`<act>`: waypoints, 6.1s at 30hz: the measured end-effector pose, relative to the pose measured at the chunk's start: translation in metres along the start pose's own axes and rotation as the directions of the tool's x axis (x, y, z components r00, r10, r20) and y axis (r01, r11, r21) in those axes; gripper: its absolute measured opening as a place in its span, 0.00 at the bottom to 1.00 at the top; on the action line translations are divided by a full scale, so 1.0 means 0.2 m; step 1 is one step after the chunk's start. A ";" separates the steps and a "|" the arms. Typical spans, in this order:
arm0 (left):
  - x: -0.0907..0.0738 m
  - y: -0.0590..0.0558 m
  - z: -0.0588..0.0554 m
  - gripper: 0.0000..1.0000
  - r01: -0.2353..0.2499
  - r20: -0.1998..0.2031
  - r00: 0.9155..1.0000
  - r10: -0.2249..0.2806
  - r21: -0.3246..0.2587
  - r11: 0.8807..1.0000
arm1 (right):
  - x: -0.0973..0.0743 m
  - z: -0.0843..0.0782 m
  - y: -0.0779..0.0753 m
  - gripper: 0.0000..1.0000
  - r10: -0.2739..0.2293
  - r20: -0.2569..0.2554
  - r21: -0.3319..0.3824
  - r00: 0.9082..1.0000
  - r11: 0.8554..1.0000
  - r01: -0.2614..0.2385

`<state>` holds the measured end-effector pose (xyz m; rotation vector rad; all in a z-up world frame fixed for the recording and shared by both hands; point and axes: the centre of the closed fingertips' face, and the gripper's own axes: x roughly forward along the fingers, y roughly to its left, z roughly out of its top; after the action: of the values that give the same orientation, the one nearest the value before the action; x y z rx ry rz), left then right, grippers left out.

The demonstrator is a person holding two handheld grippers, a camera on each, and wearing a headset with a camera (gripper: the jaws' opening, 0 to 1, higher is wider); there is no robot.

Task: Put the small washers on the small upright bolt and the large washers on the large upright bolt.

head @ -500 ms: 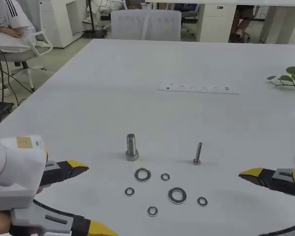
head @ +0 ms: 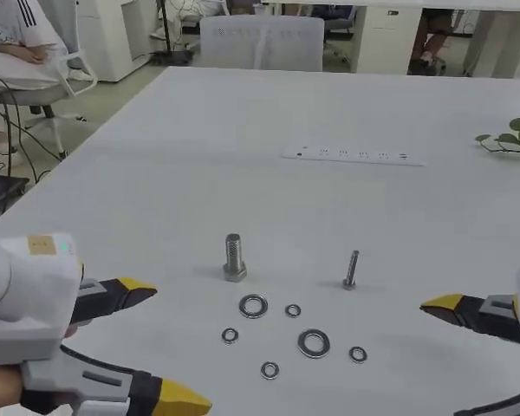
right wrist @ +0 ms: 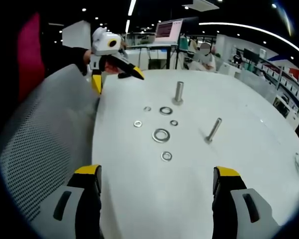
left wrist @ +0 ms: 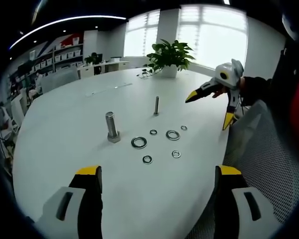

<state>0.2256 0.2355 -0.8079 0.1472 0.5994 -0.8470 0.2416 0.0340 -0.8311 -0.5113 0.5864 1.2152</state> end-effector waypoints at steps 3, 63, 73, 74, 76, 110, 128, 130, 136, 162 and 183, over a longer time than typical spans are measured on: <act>0.00 0.00 0.00 0.94 -0.007 0.007 1.000 0.007 -0.005 1.000 | 0.00 0.01 0.00 0.93 0.005 0.000 -0.004 1.000 1.000 -0.005; -0.05 0.06 0.11 0.87 -0.085 0.147 0.985 0.094 -0.064 0.994 | 0.34 0.24 -0.04 0.59 0.165 -0.356 -0.250 0.920 0.932 -0.263; -0.05 0.06 0.11 0.84 -0.086 0.147 0.985 0.094 -0.059 0.995 | 0.38 0.20 -0.02 0.49 0.171 -0.444 -0.257 0.880 0.916 -0.308; -0.05 0.06 0.11 0.84 -0.085 0.150 0.984 0.094 -0.060 0.995 | 0.39 0.20 -0.02 0.48 0.174 -0.450 -0.257 0.876 0.914 -0.313; -0.05 0.06 0.11 0.83 -0.087 0.148 0.984 0.094 -0.058 0.995 | 0.39 0.20 -0.02 0.45 0.176 -0.457 -0.255 0.872 0.913 -0.318; -0.06 0.07 0.12 0.81 -0.099 0.158 0.982 0.103 -0.033 0.995 | 0.46 0.14 -0.02 0.30 0.160 -0.564 -0.258 0.810 0.898 -0.357; -0.07 0.09 0.12 0.80 -0.110 0.169 0.979 0.113 -0.028 0.994 | 0.47 0.13 -0.03 0.25 0.135 -0.598 -0.260 0.790 0.900 -0.350; -0.07 0.09 0.12 0.80 -0.110 0.170 0.979 0.113 -0.027 0.994 | 0.47 0.13 -0.04 0.25 0.137 -0.598 -0.254 0.790 0.902 -0.349; -0.07 0.09 0.12 0.80 -0.107 0.177 0.978 0.110 -0.029 0.994 | 0.46 0.13 -0.04 0.24 0.134 -0.600 -0.258 0.789 0.901 -0.350; -0.08 0.17 0.13 0.78 -0.123 0.256 0.957 0.135 -0.063 0.990 | 0.40 0.28 -0.08 0.23 0.115 -0.554 -0.261 0.824 0.916 -0.303; -0.07 0.23 0.12 0.77 -0.138 0.291 0.944 0.156 -0.084 0.987 | 0.30 0.58 -0.14 0.23 0.089 -0.474 -0.302 0.876 0.918 -0.257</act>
<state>0.2636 0.2660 -0.7848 0.0060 0.3269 -0.6875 0.2985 0.1437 -0.7825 -1.0923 0.8252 1.3953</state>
